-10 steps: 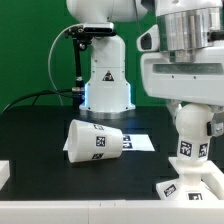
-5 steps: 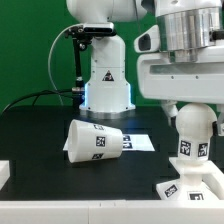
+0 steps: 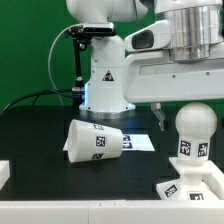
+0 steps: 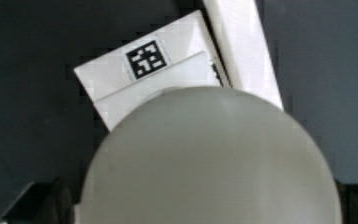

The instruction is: Assemble lamp

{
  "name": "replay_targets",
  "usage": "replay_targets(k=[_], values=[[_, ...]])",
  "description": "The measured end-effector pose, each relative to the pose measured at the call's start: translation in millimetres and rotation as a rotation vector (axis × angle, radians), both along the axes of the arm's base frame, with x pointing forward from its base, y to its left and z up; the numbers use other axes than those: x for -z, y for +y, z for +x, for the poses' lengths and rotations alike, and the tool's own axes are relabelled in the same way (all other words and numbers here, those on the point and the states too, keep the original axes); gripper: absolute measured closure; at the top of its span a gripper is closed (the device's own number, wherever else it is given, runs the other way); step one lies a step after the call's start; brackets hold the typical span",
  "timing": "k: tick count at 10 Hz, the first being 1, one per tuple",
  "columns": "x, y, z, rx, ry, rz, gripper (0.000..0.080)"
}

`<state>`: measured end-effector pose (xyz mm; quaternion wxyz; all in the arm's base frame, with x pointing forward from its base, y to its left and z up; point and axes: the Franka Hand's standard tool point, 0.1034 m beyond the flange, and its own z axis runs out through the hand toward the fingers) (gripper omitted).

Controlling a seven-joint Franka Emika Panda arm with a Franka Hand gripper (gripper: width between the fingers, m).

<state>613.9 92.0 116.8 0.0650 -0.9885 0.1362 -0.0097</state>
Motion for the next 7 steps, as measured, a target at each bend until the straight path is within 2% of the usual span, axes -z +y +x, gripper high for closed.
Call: replay_targets(k=[2, 3, 5, 6, 7], values=[[-5.3, 2.8, 1.9, -0.354, -0.028, -0.066, 0.0101], [-2.4, 9.5, -0.9, -0.566, -0.041, -0.108, 0.0101], [-0.7, 8.0, -1.9, -0.540, -0.038, -0.103, 0.0101], [-0.6, 8.1, -1.9, -0.530, -0.037, -0.102, 0.0190], [-0.5, 8.2, -1.9, -0.485, -0.033, -0.101, 0.0190]])
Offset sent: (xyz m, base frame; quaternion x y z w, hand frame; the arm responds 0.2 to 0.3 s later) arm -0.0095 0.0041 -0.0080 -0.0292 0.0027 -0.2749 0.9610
